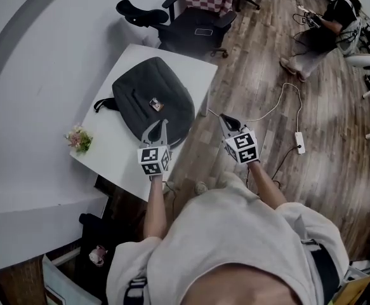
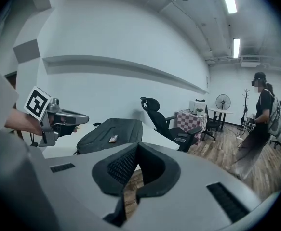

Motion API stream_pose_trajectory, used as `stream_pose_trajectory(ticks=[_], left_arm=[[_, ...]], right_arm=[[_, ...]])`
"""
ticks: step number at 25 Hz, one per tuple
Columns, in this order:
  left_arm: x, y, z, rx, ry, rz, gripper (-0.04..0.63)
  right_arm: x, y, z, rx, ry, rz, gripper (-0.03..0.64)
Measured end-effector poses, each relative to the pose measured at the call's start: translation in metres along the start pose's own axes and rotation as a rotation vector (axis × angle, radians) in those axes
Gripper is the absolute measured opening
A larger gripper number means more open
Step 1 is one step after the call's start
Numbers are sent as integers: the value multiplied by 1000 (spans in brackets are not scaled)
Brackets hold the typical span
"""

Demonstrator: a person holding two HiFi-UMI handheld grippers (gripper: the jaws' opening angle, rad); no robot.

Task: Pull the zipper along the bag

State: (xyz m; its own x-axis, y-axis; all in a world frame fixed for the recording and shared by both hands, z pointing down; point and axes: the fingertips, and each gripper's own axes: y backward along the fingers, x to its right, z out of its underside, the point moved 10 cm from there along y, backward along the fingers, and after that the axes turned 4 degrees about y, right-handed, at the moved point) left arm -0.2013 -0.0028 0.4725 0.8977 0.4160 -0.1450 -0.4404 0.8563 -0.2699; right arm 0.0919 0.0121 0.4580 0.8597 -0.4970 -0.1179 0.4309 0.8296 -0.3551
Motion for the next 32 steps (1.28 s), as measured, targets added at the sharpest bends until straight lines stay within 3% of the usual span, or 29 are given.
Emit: stream_pose_trajectory(ticks=[12, 20, 25, 32], left_arm=[[-15, -48, 9, -100, 10, -69, 26], [-2, -60, 18, -208, -60, -124, 26], [13, -62, 28, -312, -173, -113, 26], [34, -64, 50, -477, -408, -37, 28]], right_arm=[[40, -81, 7, -51, -21, -127, 14], [70, -127, 15, -85, -18, -262, 14], [80, -150, 23, -106, -15, -342, 14], [80, -173, 42, -133, 9, -423, 14]])
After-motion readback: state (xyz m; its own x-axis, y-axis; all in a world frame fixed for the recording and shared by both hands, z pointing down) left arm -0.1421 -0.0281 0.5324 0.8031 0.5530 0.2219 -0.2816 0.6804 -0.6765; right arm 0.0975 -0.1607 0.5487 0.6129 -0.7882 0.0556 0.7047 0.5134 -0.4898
